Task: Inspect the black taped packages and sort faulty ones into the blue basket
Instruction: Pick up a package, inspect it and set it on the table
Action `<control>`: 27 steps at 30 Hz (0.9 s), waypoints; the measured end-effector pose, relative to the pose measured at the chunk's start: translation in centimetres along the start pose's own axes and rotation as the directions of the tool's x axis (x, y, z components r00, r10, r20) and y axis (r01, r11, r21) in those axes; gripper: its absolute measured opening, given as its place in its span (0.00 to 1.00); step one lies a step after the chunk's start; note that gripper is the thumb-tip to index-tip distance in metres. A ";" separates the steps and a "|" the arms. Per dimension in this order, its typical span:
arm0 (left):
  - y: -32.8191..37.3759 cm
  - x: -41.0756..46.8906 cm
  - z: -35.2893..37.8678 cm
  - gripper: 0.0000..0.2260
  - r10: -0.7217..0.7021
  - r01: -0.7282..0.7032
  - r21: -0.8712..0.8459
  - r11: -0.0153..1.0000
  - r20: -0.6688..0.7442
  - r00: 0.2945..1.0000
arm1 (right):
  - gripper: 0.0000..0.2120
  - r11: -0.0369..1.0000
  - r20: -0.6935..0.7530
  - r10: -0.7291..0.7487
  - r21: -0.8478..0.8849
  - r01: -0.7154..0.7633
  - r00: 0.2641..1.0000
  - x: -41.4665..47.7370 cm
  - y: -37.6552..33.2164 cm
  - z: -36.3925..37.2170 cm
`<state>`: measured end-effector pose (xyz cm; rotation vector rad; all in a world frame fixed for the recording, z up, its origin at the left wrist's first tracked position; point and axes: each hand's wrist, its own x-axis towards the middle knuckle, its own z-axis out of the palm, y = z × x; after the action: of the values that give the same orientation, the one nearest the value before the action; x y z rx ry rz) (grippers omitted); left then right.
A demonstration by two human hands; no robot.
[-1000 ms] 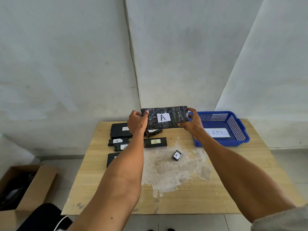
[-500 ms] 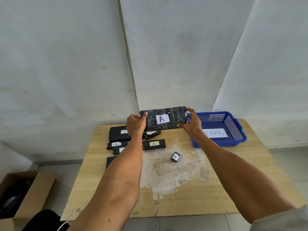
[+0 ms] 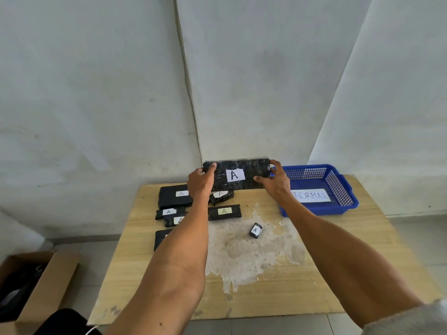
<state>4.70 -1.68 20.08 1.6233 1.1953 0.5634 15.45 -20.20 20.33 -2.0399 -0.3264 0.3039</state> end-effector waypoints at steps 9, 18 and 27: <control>-0.5 0.4 -0.8 0.21 -0.054 0.076 -0.283 0.956 0.088 0.995 | 0.21 0.934 -0.168 0.220 0.319 -0.158 0.961 0.5 -2.7 0.8; -0.9 0.9 -1.6 0.11 -0.016 0.085 -0.448 0.890 0.157 0.988 | 0.19 0.869 -0.274 0.375 0.437 -0.232 0.886 0.9 -2.8 1.2; -1.4 0.1 -1.8 0.09 0.032 0.065 -0.503 0.862 0.181 0.983 | 0.17 0.853 -0.306 0.357 0.492 -0.174 0.883 1.2 -2.4 1.5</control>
<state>2.67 -0.79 19.51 1.1793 0.8301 0.6401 15.76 -17.46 21.69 -1.6241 0.2695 0.1220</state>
